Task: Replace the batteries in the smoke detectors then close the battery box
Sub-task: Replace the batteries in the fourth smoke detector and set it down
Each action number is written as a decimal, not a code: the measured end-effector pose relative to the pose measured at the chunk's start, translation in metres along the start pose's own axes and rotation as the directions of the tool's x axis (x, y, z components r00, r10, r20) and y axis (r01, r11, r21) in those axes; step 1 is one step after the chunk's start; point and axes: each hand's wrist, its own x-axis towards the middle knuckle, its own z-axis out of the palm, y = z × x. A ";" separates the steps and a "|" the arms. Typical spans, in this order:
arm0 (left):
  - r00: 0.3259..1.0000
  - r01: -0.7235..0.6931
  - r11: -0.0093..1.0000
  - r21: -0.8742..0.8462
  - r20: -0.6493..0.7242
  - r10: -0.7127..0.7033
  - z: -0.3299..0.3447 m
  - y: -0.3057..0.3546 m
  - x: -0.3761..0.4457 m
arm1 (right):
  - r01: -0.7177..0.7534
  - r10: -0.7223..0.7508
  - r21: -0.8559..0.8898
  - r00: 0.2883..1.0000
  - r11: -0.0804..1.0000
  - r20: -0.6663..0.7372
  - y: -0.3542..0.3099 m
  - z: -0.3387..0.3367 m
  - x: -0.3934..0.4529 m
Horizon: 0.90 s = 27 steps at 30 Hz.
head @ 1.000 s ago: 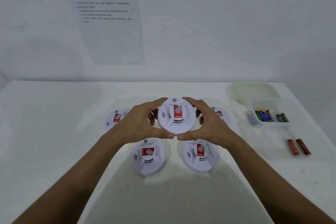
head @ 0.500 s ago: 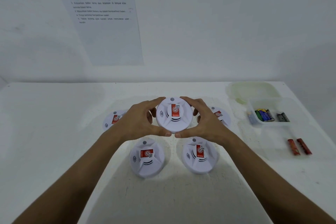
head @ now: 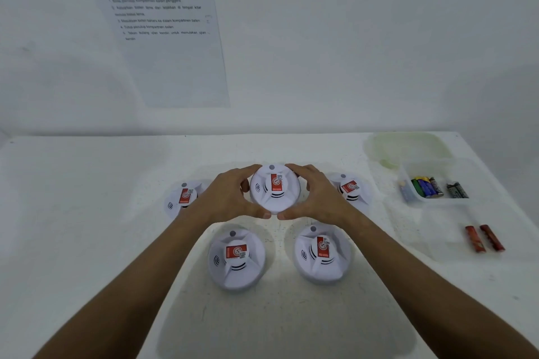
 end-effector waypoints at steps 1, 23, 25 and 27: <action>1.000 0.013 1.000 0.012 0.008 -0.013 0.002 -0.001 0.002 | -0.018 0.018 -0.017 1.000 1.000 0.006 0.002 0.002 0.002; 0.968 0.211 0.977 0.016 0.134 -0.212 0.013 -0.020 0.017 | -0.145 0.155 -0.088 0.981 0.985 0.118 0.009 0.015 0.012; 0.962 0.232 0.972 0.028 0.142 -0.234 0.013 -0.019 0.016 | -0.150 0.161 -0.082 0.976 0.985 0.149 0.019 0.019 0.015; 0.949 0.263 0.963 0.063 0.160 -0.270 0.010 -0.013 0.013 | -0.152 0.164 -0.081 0.973 0.985 0.164 0.016 0.016 0.013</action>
